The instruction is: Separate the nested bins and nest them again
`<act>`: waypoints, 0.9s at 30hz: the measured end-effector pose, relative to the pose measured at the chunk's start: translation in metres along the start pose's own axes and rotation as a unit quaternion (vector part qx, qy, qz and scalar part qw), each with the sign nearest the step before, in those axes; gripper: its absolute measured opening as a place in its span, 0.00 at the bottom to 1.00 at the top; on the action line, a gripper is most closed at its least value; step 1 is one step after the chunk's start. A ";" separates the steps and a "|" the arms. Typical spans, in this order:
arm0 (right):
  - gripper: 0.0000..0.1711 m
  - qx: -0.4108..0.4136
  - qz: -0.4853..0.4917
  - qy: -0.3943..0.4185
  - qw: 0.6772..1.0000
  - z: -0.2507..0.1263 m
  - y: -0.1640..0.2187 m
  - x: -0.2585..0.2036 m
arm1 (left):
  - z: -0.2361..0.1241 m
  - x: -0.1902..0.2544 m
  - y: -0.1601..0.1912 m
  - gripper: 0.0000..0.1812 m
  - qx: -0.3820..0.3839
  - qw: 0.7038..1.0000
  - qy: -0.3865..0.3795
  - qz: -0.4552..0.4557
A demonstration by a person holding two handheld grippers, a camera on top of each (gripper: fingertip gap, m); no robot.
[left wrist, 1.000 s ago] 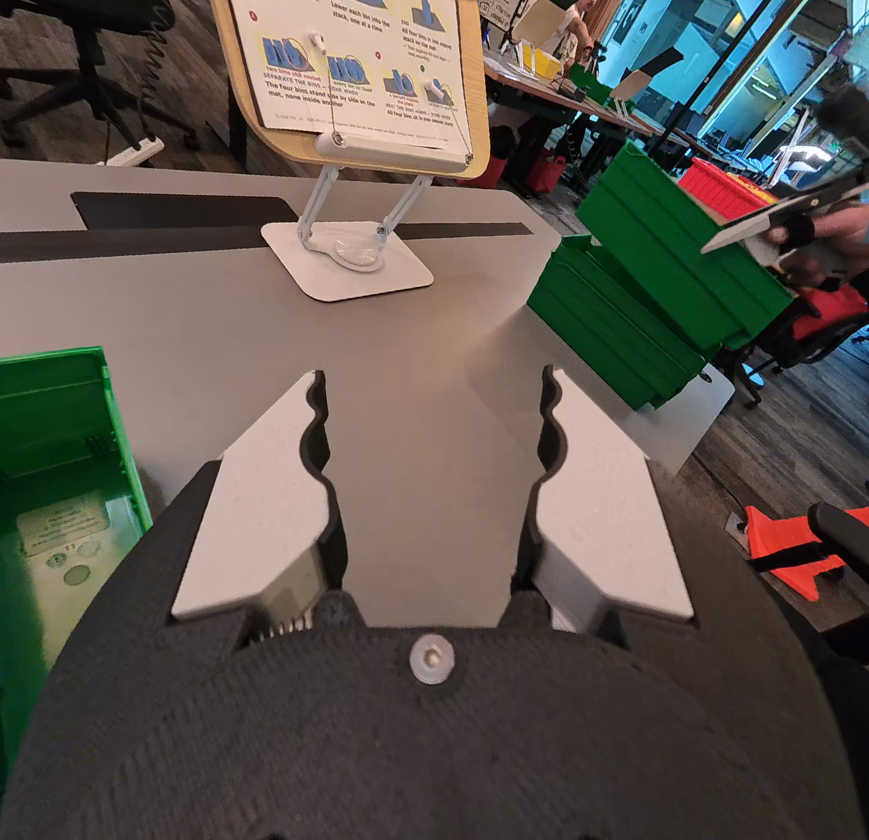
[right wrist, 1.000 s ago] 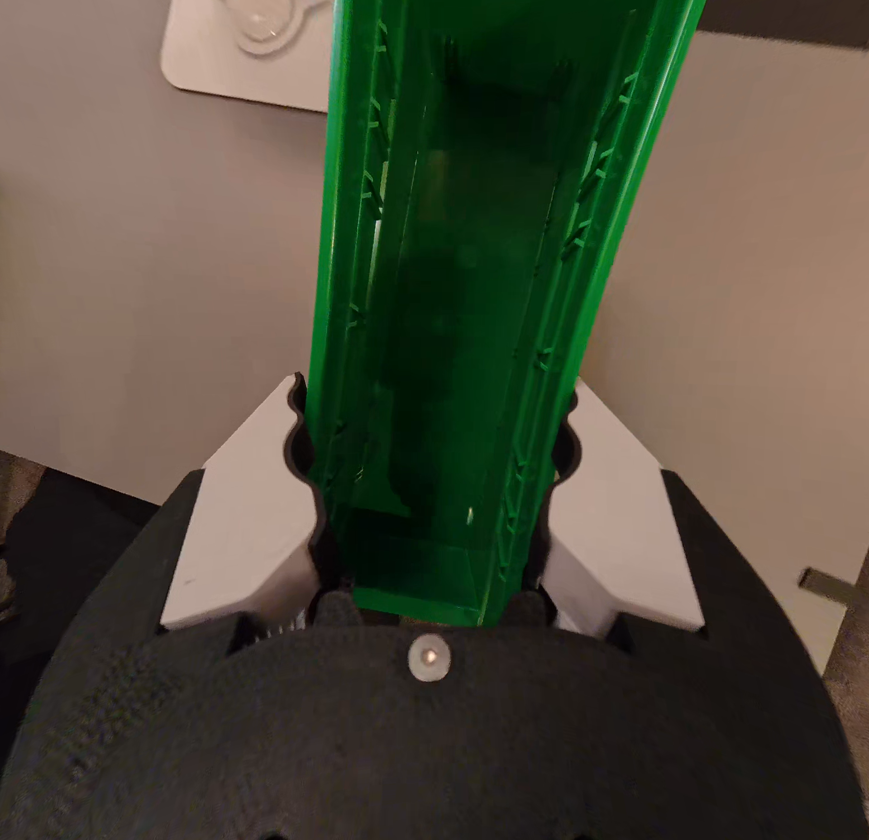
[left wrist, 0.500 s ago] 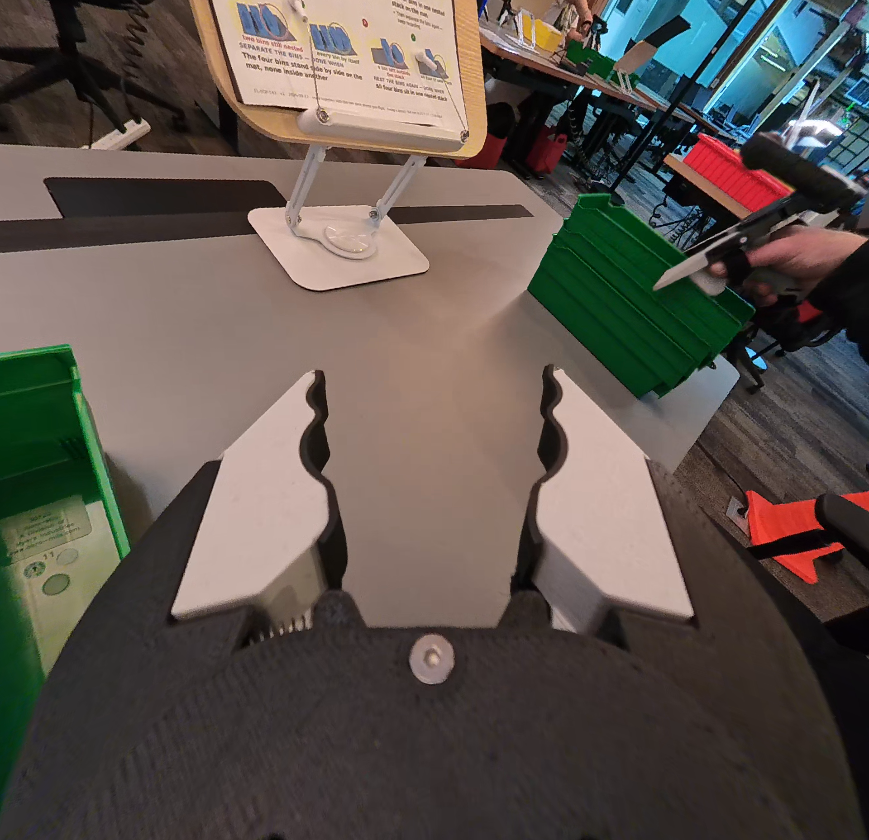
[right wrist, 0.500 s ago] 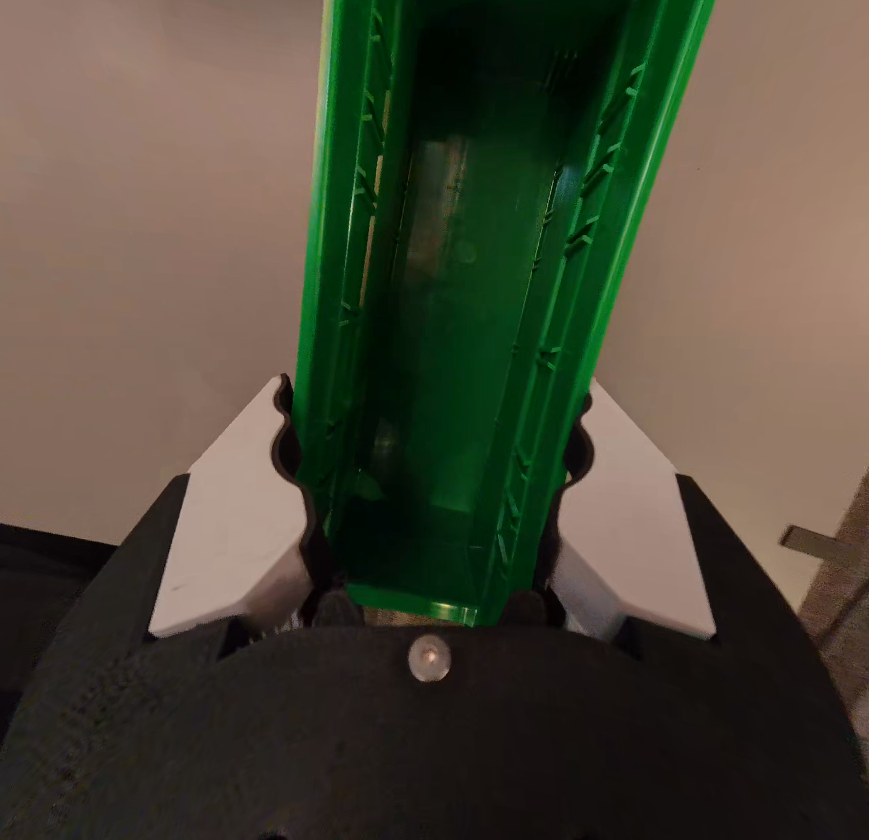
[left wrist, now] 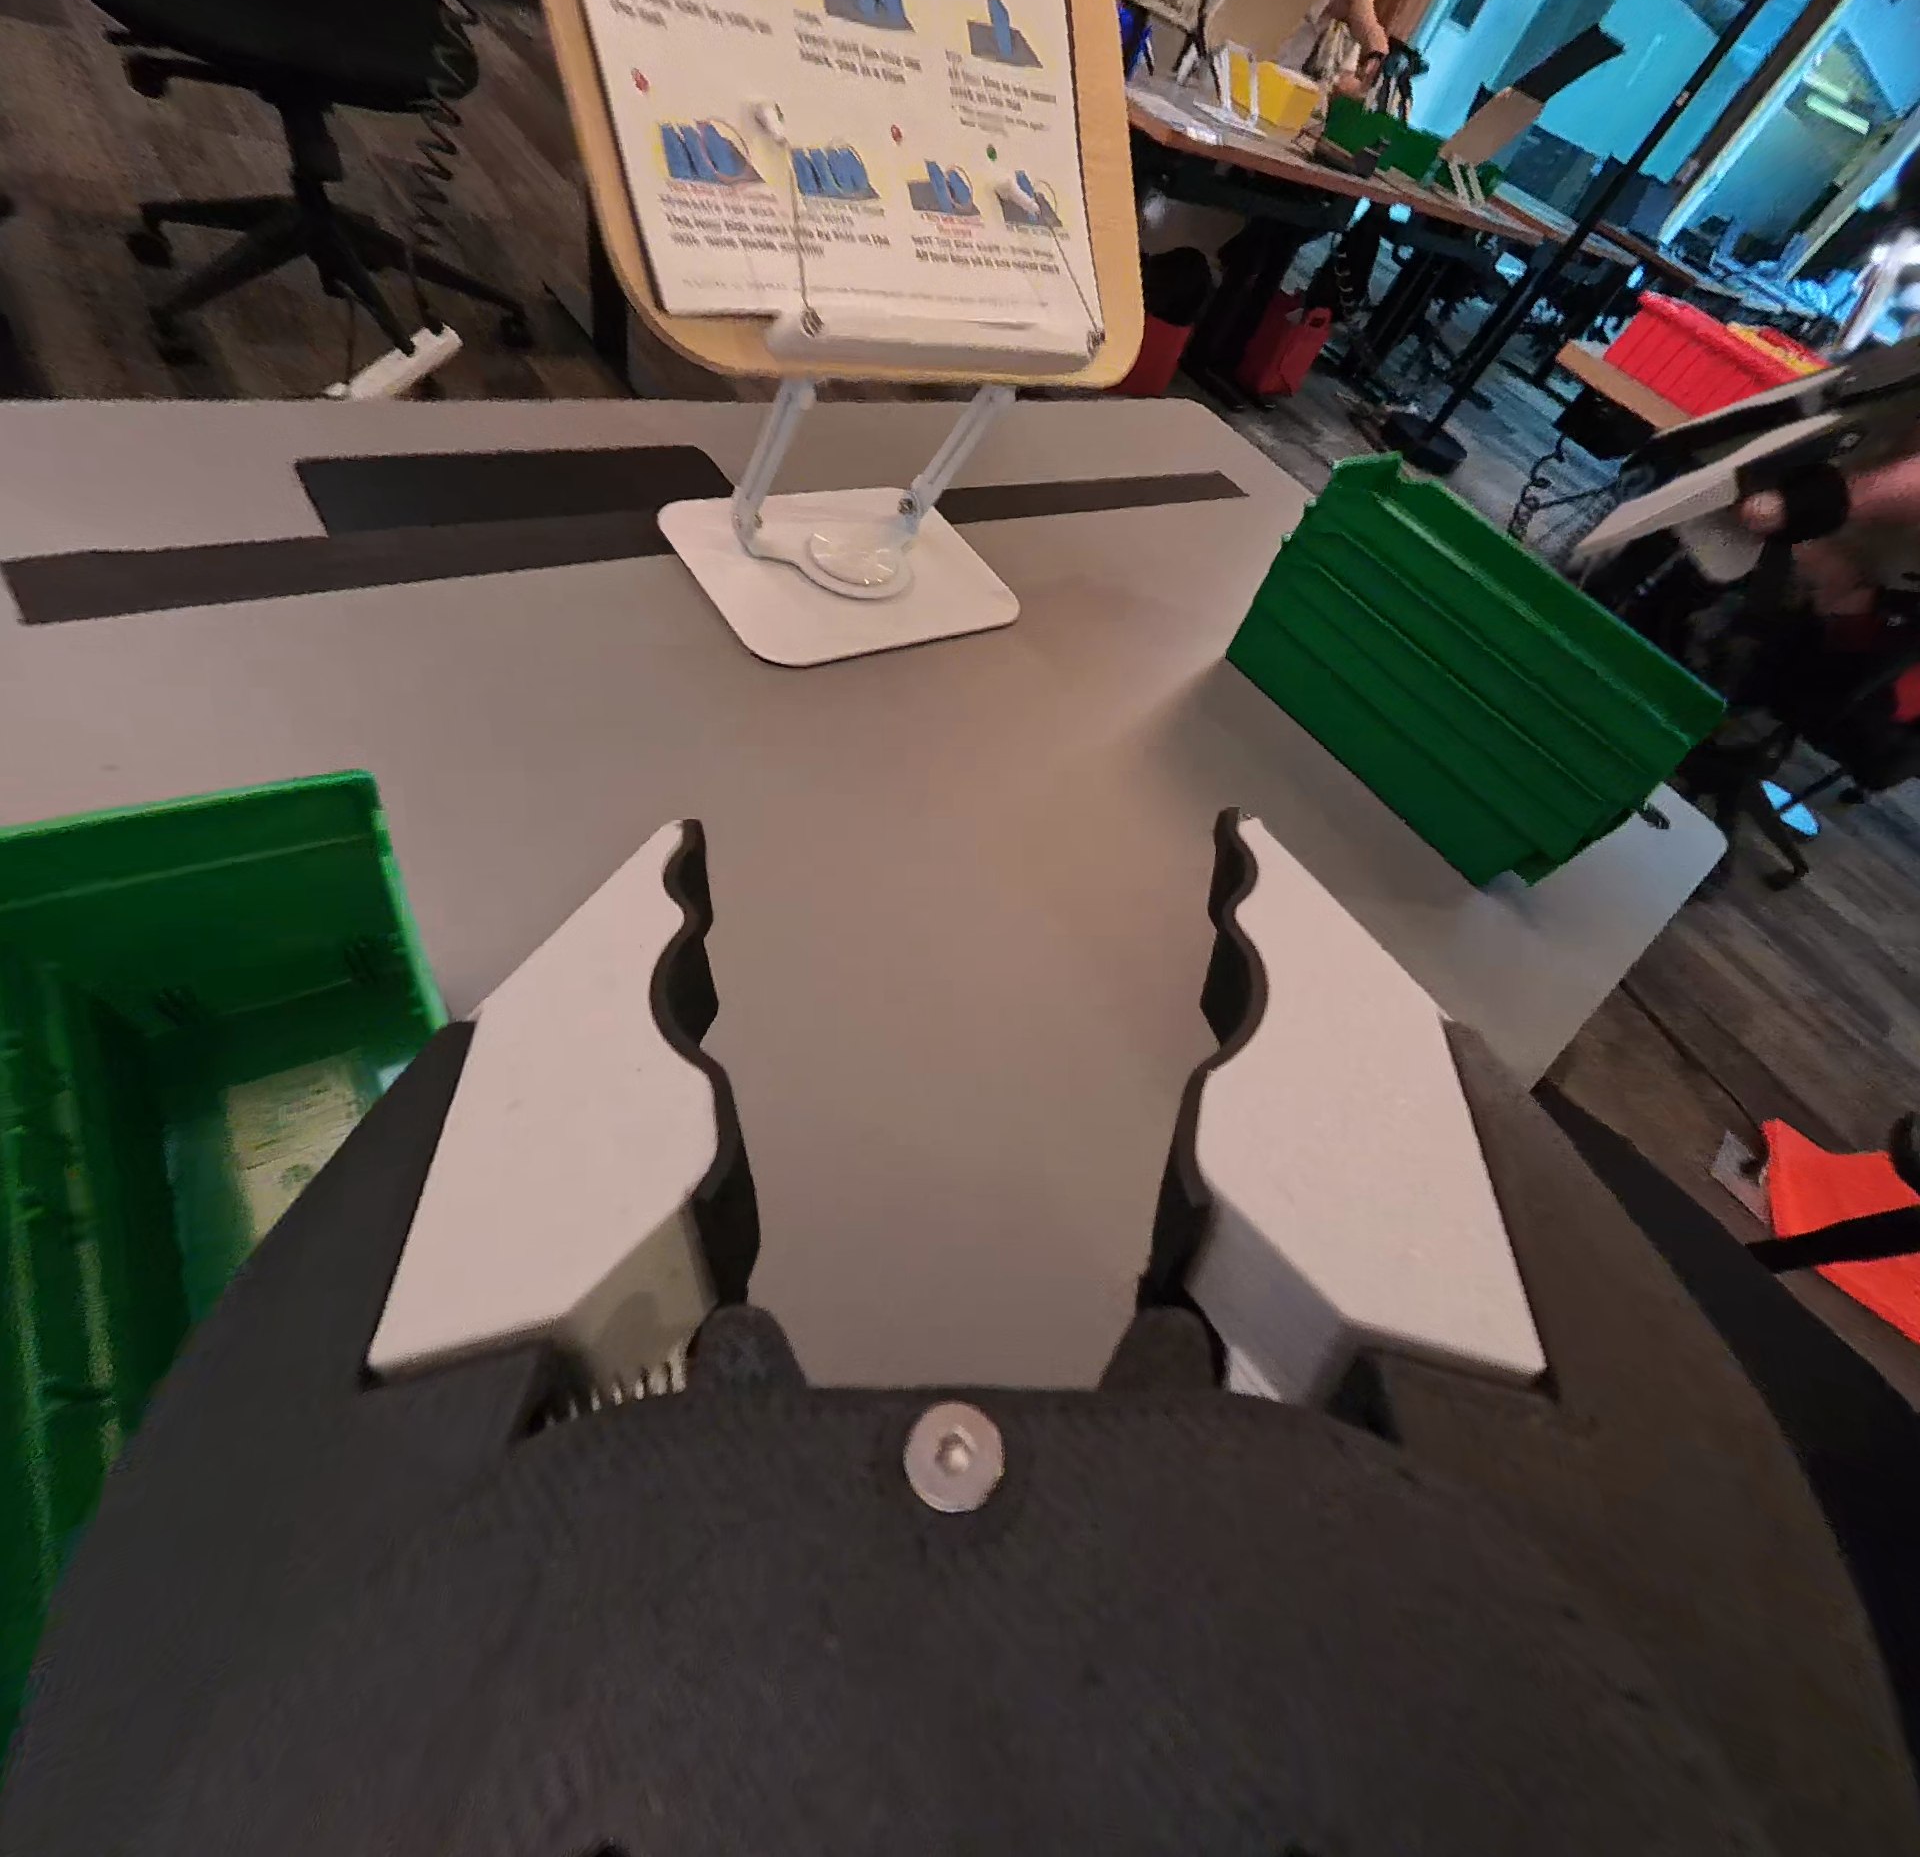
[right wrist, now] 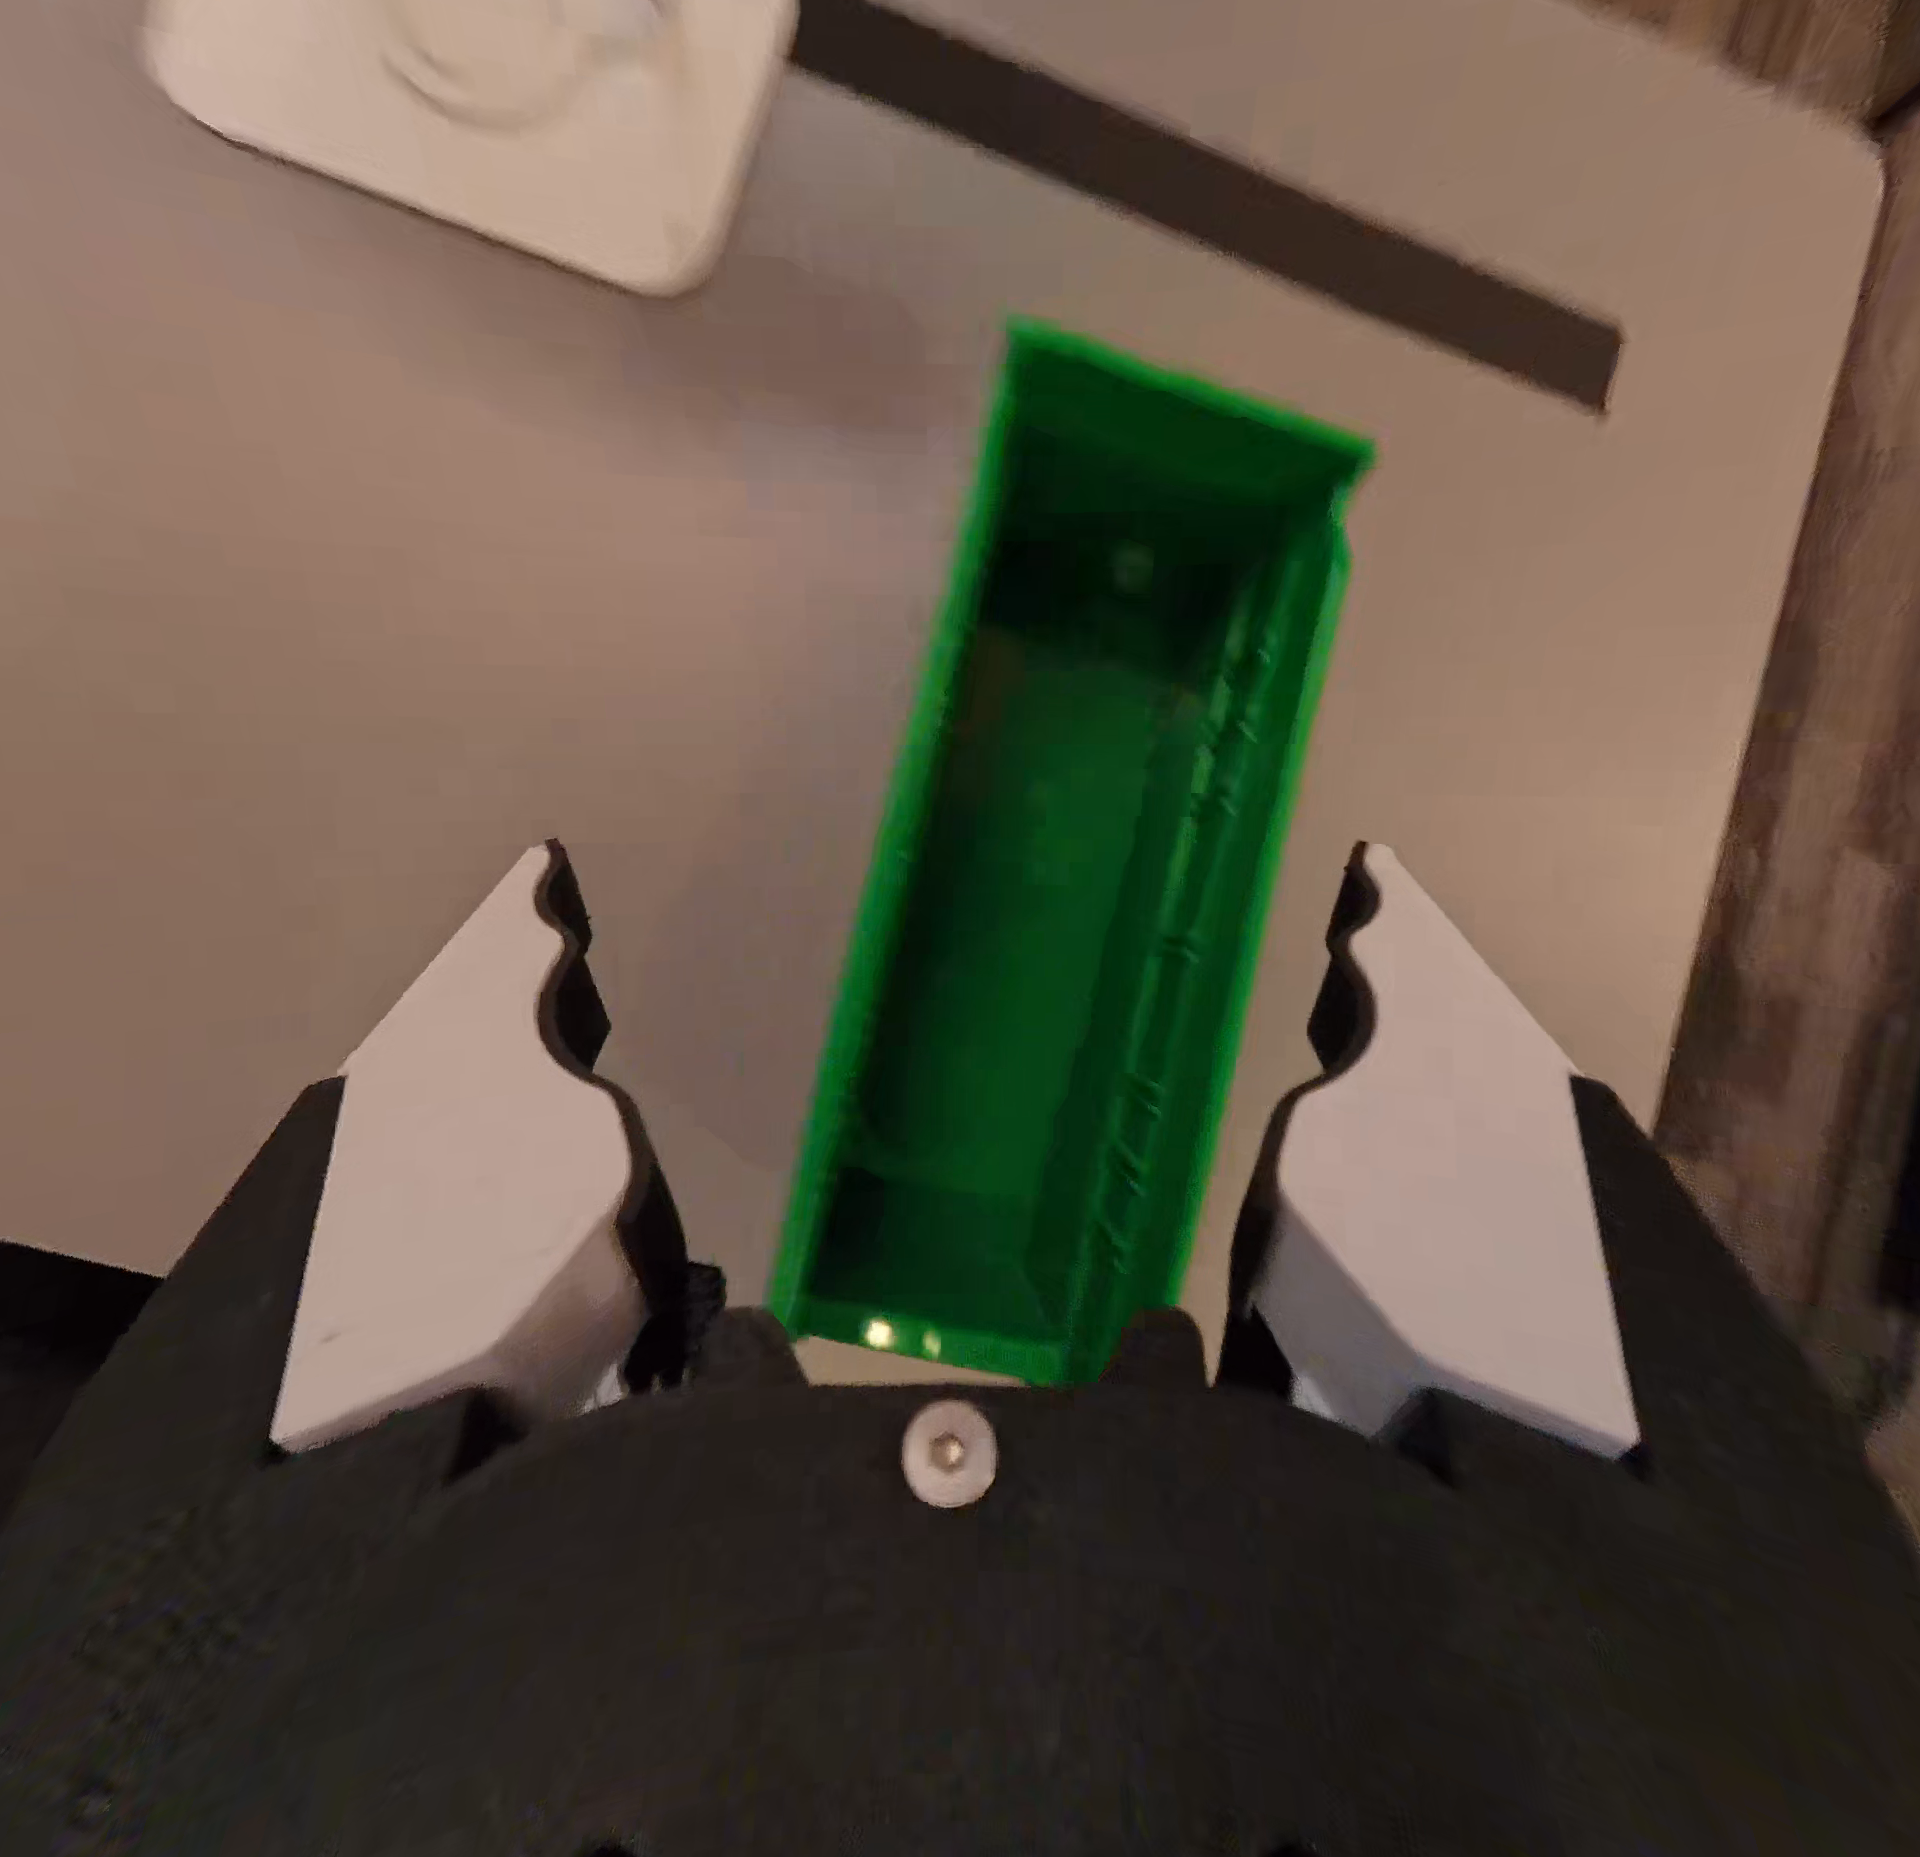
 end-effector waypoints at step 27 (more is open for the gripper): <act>0.37 -0.049 -0.122 -0.319 0.939 0.124 -0.089 -0.616 | -0.156 -0.015 -0.050 0.50 0.183 0.982 -0.043 -0.014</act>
Point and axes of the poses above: each gripper's, where its closed fingertips meet, z out along the fingers, y out of its underside, x = y × z across the jaws, the point moved 1 cm from there along -z, back along the fingers, and after that the axes turned 5 degrees about -x, right-handed, at the moved point
